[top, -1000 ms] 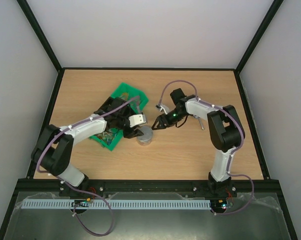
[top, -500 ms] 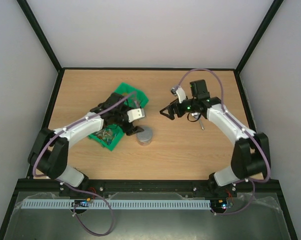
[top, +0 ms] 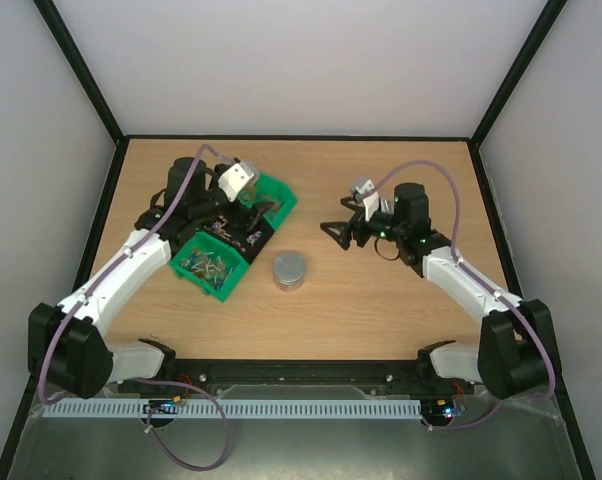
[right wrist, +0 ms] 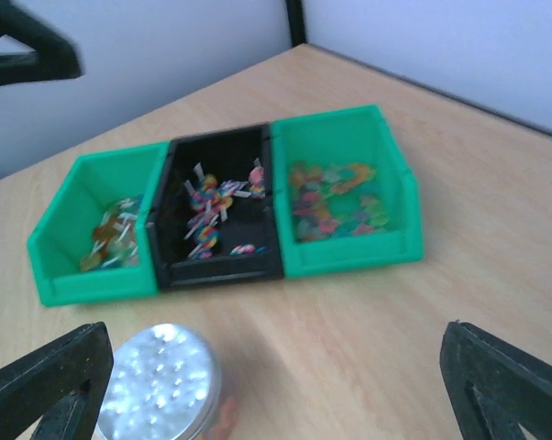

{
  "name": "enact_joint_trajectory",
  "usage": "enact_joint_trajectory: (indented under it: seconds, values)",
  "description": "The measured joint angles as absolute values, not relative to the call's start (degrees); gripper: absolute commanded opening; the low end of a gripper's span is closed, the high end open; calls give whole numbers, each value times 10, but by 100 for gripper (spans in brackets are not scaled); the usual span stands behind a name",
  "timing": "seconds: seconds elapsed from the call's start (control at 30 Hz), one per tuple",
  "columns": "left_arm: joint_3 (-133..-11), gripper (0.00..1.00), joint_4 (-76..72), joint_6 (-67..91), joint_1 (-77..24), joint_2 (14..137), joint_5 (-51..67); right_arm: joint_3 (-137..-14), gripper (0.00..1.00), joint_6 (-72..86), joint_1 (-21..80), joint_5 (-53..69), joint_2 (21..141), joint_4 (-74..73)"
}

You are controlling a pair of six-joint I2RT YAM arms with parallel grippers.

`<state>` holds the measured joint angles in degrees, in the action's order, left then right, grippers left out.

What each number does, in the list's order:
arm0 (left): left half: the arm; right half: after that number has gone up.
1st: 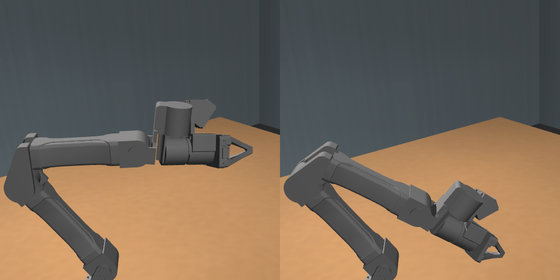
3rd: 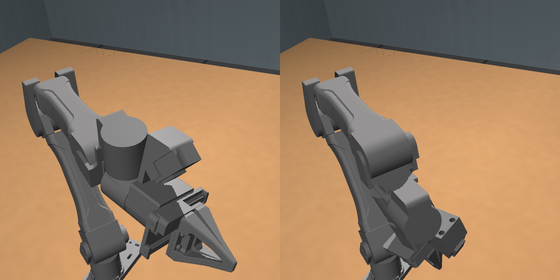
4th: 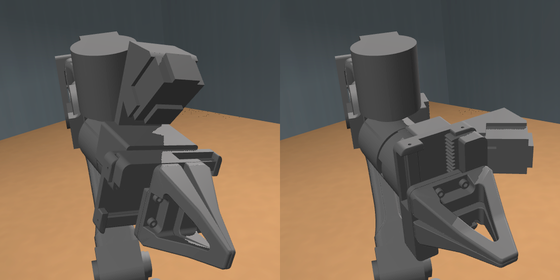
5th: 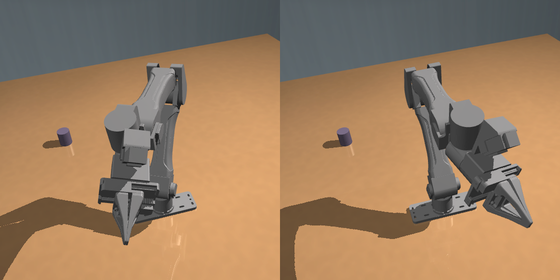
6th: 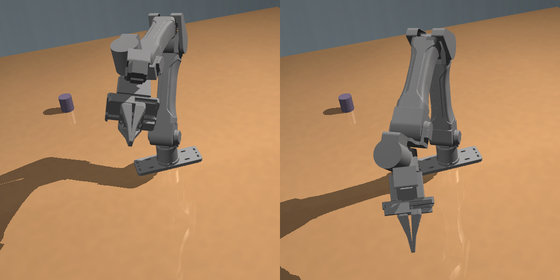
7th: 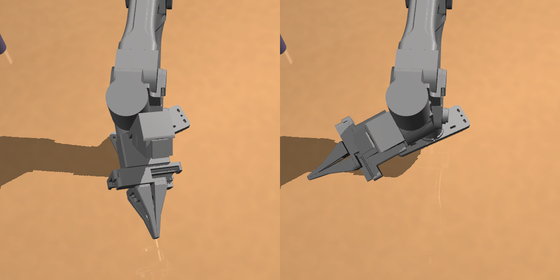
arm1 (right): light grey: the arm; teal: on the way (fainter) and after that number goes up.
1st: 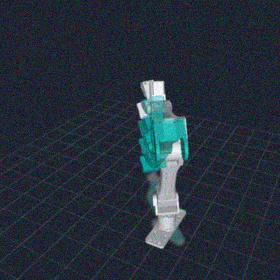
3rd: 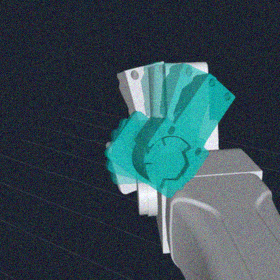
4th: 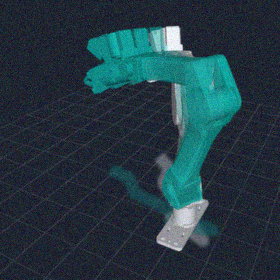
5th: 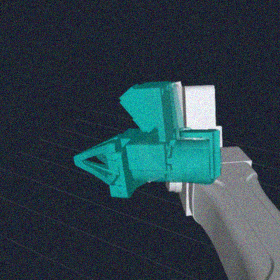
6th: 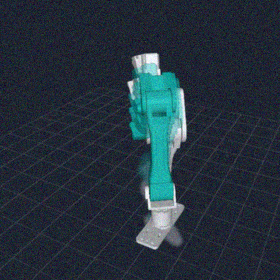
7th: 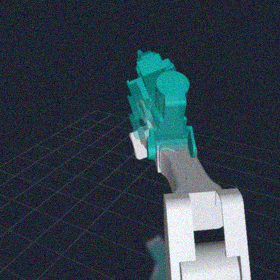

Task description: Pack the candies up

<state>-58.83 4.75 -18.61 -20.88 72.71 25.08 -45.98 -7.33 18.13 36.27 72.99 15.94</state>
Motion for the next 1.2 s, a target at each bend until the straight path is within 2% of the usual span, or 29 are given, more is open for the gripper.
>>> enact_joint_trajectory:
  seconds: [0.13,0.27,0.53,0.9,1.2]
  values:
    - [-577,100,75,-187,-203,742,265,-373,99,-73,214,375,731,252]
    - [-531,99,100,-205,-206,726,266,-251,99,-65,291,362,746,365]
    - [-500,100,151,-251,-216,720,276,-170,99,-56,347,315,837,515]
    - [-470,100,159,-281,-232,726,277,-161,99,-127,349,303,910,559]
    - [-470,99,154,-269,-242,763,278,-224,100,-142,357,308,971,563]
